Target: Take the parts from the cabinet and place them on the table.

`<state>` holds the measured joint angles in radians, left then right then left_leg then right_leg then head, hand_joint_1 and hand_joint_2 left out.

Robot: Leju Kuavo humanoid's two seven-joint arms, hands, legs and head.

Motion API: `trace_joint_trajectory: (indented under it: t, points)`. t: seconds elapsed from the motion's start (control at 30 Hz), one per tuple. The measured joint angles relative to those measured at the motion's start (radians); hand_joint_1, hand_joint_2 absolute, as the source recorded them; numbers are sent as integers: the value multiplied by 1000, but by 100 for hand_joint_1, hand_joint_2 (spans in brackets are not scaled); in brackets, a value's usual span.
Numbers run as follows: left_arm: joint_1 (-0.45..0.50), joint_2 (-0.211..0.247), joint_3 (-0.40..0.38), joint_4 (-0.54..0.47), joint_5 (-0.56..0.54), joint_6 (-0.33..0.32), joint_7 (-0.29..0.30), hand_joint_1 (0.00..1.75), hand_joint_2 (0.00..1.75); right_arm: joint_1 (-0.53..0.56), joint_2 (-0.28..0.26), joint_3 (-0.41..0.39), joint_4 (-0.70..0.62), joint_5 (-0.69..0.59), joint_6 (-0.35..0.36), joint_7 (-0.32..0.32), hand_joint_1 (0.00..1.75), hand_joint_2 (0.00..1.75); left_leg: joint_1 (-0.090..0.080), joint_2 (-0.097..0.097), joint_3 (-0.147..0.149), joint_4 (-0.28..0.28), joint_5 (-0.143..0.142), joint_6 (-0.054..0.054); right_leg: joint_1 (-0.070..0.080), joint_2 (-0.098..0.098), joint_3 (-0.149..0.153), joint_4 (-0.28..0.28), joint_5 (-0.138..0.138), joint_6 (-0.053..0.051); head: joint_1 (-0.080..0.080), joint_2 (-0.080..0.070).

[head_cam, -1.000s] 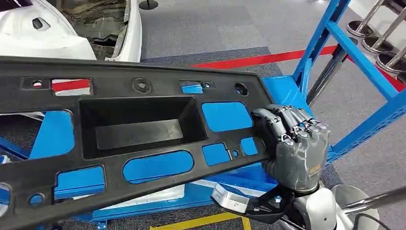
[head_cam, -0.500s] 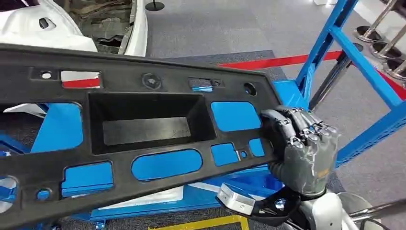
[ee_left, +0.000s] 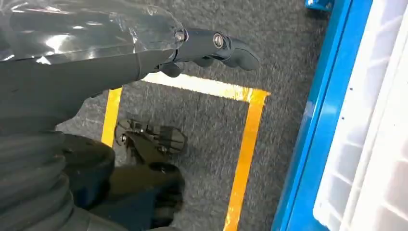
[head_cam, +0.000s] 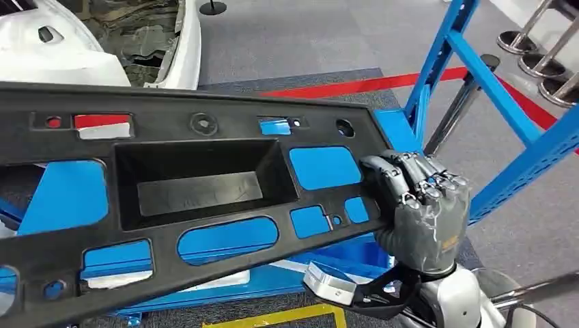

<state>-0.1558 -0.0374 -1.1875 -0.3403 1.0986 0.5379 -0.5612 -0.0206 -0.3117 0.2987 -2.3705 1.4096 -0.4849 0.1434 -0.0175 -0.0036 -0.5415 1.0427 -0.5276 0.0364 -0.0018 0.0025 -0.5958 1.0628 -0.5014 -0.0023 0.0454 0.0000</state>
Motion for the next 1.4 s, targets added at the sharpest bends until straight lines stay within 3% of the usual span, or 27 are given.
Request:
trace_joint_trajectory:
  t: [0.07,0.13,0.2,0.27,0.3,0.37,0.43,0.47,0.5,0.6,0.63,0.7,0.77,0.8,0.83,0.87,0.93,0.97,1.0,1.1,1.13,1.17,1.2,1.3,1.33,1.37,1.4]
  points:
    - [2,0,0,0,0,0,0,0,175,1,0,0,0,0,0,0,175,175,-5,-1,-3,-2,2,1,-6,-3,-1,-4,7,11,-1,0]
    - [0,-1,0,0,0,-1,0,0,175,2,0,-1,0,0,0,0,175,175,11,5,2,-31,24,1,-3,-3,-1,7,-3,21,0,0]
    - [-1,-2,0,0,0,-1,0,0,175,1,0,-2,0,0,0,0,175,175,10,7,-7,-37,34,10,-5,-2,-31,84,-78,31,5,0]
    - [0,-5,0,0,-1,-3,0,0,175,4,0,-2,0,0,2,0,175,175,10,11,-21,-33,40,11,-9,-2,-84,230,-157,41,8,0]
    - [0,-5,0,0,-1,-4,0,0,175,4,0,-2,0,0,5,0,175,175,10,12,-29,-30,43,9,-11,-2,-94,271,-166,46,10,0]
    - [0,-6,0,1,-2,-5,2,0,175,4,0,-2,0,0,6,0,175,175,12,13,-40,-22,46,5,-17,-3,-47,212,-115,52,11,0]
    - [0,-7,0,1,-4,-6,2,0,175,4,0,-2,0,0,3,-1,175,175,17,13,-48,-8,45,1,-24,-4,57,37,-43,58,12,0]
    - [-1,-7,0,1,-5,-6,2,0,175,4,0,-2,0,0,1,-3,175,175,15,12,-55,-2,45,-7,-20,-3,80,-11,-70,57,14,0]
    - [-1,-7,0,1,-5,-6,2,0,175,5,0,-2,0,0,-1,-4,175,175,13,11,-59,3,48,-12,-13,3,74,-8,-45,42,17,0]
    - [0,-7,0,2,-6,-6,2,0,175,6,0,-3,0,0,-2,-13,175,175,12,10,-63,4,60,-29,-12,3,64,-12,-44,24,11,0]
    - [0,-7,0,3,-6,-6,2,0,175,5,0,-3,0,0,-2,-17,175,175,14,9,-68,12,53,-33,-20,1,61,-20,-35,9,13,0]
    - [0,-8,0,5,-7,-7,2,0,175,6,0,-5,0,0,-3,-23,175,175,18,7,-95,89,-25,-47,-19,-1,46,-20,-24,-8,1,0]
    - [1,-8,0,7,-6,-7,1,0,175,12,1,-5,0,0,-4,-30,175,175,23,7,-149,246,-114,-57,-17,-3,28,-19,-14,-14,-2,0]
    - [2,-8,1,7,-5,-7,0,0,175,16,1,-5,0,0,-4,-32,175,175,24,7,-160,291,-129,-58,-16,-3,21,-18,-9,-14,-3,0]
    - [3,-8,1,8,-5,-7,0,0,175,19,0,-5,0,0,-5,-35,175,175,24,7,-149,294,-119,-58,-16,-3,14,-18,-5,-13,-3,0]
    - [4,-8,2,8,-5,-7,-1,0,175,21,1,-5,0,0,-6,-35,175,175,24,7,-118,254,-92,-55,-15,-3,10,-17,-1,-12,-3,0]
    - [3,-8,5,9,-6,-7,-1,0,175,24,0,-7,0,0,-11,-37,175,175,22,7,-8,78,-18,-43,-15,-3,7,-17,4,-7,-3,0]
    - [2,-8,8,9,-7,-7,-1,0,175,26,1,-10,0,0,-14,-37,175,175,20,3,33,-7,-15,-35,-15,-4,6,-17,6,-5,-2,0]
    - [1,-8,8,9,-8,-7,-2,0,175,27,1,-12,0,0,-17,-38,175,175,16,3,43,-27,-16,-35,-12,-4,3,-16,11,3,-2,0]
    - [3,-8,12,11,-8,-7,-2,0,175,29,1,-19,0,0,-18,-40,175,175,8,2,34,-29,-7,-26,-18,-4,2,-22,26,23,-2,0]
    - [2,-8,14,11,-9,-7,-2,0,175,31,1,-20,0,0,-18,-40,175,175,16,3,34,-43,4,-15,-14,-4,0,-22,26,28,-2,0]
    - [1,-9,15,11,-11,-7,-1,0,175,35,2,-21,0,0,-19,-43,175,175,19,11,32,-51,14,-11,-19,-3,-5,-4,4,29,-2,0]
    - [0,-10,16,12,-11,-8,-1,0,175,34,2,-22,0,0,-21,-44,175,175,19,11,24,-52,21,0,-17,-3,-26,44,-43,30,5,0]
    - [1,-11,17,13,-11,-8,0,0,175,41,2,-26,0,0,-23,-45,175,175,17,13,-4,-43,34,3,-17,-3,-103,253,-153,39,11,0]
    - [2,-11,17,14,-10,-8,0,0,175,42,2,-27,2,0,-23,-45,175,175,17,13,-16,-37,36,1,-17,-3,-102,273,-151,42,13,0]
    - [2,-11,17,14,-10,-8,0,0,175,42,2,-27,2,0,-23,-45,175,175,17,13,-23,-31,38,0,-17,-3,-79,243,-130,42,14,0]
    - [2,-13,17,14,-10,-8,0,0,175,41,2,-27,2,0,-23,-45,175,175,18,13,-29,-25,39,-1,-19,-3,-30,169,-93,41,16,0]
